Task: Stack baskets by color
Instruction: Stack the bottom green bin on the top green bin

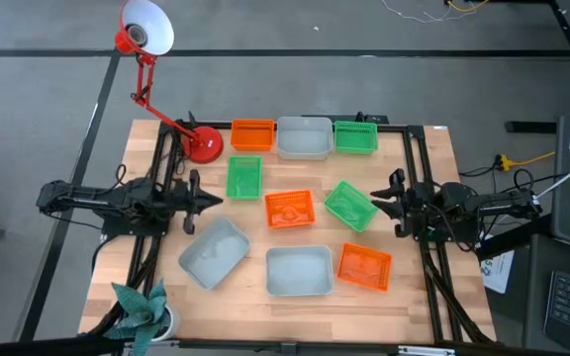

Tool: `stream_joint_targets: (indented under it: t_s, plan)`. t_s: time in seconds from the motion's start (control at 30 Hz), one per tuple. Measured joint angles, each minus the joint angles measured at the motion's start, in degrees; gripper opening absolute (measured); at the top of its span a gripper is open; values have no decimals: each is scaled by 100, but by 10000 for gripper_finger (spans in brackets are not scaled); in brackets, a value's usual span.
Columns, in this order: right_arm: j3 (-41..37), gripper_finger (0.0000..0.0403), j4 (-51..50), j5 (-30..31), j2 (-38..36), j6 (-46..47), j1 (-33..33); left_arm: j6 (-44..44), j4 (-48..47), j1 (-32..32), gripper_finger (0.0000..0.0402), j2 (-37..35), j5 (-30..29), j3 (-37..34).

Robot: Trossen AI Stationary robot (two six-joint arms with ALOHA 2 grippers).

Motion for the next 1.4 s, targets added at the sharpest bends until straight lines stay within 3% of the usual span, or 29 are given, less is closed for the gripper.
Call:
stream_joint_targets:
  t_s: [0.17, 0.3, 0.57, 0.83, 1.27, 1.4]
  plan:
    - [0, 105, 559, -141, -2, 1189, -4, -1174, 138, 0, 0, -1, -141, 2]
    - [0, 105, 555, -496, 2, 1417, -2, -1446, -135, -1, 0, 106, -199, 2]
    - [0, 105, 677, -505, 105, 828, -2, -882, -99, -2, 0, 200, -284, 2]
    - [0, 105, 913, -534, 355, 827, -2, -62, 91, -1, 0, 198, -495, 9]
    - [12, 105, 1135, 1110, 1065, 844, -4, -91, 85, -2, 0, 198, -495, 9]
    - [573, 105, -127, 1747, 1375, 974, -42, -87, 85, 0, 0, 198, -495, 9]
